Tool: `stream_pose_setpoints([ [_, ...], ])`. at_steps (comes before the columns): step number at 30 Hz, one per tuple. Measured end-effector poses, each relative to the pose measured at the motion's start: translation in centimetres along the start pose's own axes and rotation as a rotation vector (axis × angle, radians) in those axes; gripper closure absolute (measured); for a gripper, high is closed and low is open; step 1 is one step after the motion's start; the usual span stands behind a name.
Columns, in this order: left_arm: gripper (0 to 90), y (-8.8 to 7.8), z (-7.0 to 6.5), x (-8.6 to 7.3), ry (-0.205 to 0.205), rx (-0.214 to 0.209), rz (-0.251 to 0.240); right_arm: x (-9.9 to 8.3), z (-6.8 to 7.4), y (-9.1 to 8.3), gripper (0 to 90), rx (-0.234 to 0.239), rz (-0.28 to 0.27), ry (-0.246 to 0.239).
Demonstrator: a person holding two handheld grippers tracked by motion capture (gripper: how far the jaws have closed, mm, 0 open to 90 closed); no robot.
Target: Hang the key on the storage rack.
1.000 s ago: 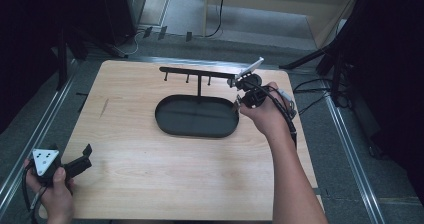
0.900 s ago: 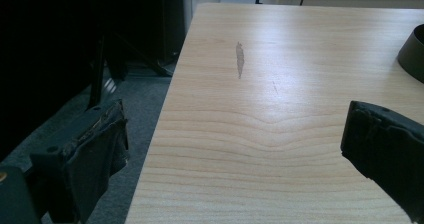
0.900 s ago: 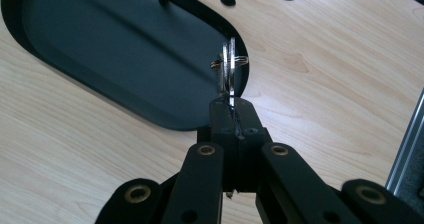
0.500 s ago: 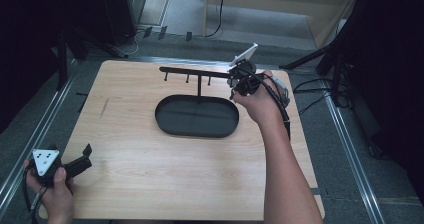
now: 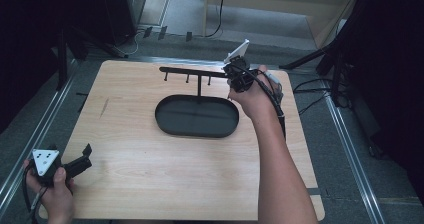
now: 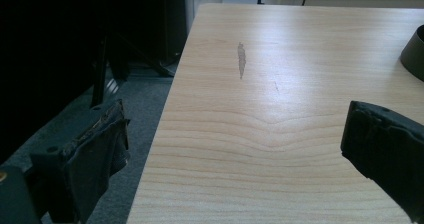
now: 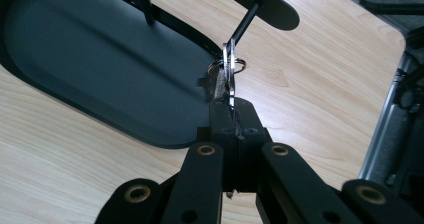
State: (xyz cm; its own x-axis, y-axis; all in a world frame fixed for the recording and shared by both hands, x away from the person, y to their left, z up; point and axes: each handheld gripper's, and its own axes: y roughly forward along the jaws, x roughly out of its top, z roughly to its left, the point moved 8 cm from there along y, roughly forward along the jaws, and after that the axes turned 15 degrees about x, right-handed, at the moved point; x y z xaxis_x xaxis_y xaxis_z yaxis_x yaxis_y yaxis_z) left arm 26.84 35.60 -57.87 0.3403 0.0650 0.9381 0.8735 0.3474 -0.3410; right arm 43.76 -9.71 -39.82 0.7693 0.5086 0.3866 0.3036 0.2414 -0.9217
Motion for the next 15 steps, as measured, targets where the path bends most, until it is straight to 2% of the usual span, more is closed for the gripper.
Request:
stream_pose_setpoints([
  [7, 0.0, 0.00, -0.03, 0.00, 0.002, 0.000, -0.001, 0.23, -0.05, -0.08, 90.0, -0.019, -0.001, -0.008],
  [9, 0.0, 0.02, -0.05, 0.01, 0.002, 0.001, -0.002, 0.17, -0.14, 0.00, 90.0, -0.042, 0.005, -0.021],
  [15, 0.0, 0.02, -0.06, 0.00, 0.005, 0.001, 0.000, 0.24, 0.11, 0.22, 90.0, -0.043, 0.009, -0.032],
])
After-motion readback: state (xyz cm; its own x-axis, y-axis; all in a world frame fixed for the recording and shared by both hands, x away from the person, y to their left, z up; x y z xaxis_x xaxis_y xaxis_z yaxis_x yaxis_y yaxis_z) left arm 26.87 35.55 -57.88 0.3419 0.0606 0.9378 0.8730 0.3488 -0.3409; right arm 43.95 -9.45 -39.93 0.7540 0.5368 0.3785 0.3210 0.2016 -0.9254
